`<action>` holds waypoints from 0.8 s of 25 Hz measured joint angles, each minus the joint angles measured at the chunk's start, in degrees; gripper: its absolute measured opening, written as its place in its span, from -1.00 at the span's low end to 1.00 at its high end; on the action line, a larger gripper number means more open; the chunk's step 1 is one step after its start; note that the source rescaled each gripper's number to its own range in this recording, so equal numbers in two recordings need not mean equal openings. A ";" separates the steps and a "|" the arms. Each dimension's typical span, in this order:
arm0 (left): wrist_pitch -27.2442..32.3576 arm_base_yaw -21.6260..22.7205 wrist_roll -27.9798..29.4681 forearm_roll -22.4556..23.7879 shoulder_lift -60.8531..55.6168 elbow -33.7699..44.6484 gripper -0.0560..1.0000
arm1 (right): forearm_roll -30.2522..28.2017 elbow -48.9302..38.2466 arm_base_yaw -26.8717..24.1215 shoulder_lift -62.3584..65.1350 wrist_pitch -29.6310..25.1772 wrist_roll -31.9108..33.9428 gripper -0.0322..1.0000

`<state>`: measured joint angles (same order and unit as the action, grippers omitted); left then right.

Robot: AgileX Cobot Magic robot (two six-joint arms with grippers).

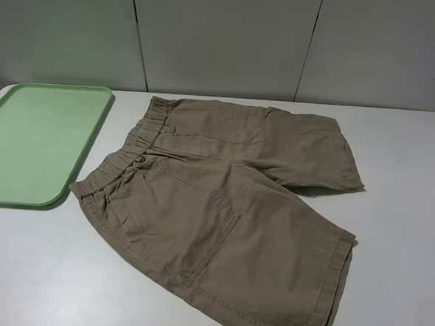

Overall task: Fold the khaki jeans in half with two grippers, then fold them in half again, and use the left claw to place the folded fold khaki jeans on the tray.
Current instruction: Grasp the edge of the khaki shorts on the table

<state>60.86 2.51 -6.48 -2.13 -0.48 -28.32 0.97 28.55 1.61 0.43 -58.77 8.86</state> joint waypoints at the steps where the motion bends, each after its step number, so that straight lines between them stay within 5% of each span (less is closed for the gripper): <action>1: 0.00 0.00 0.00 0.02 0.00 0.00 1.00 | 0.00 0.00 0.00 0.00 0.00 0.00 1.00; 14: 0.06 0.00 -0.28 0.97 0.08 0.00 0.98 | 1.55 0.00 0.00 0.00 0.07 -2.98 1.00; 20: 1.61 0.00 -3.47 0.97 9.71 -4.94 0.97 | 6.56 2.85 0.00 -1.14 0.23 -3.30 1.00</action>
<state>62.48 2.51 -9.95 -1.17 9.23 -33.26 7.53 31.41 1.61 -0.72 -58.54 5.56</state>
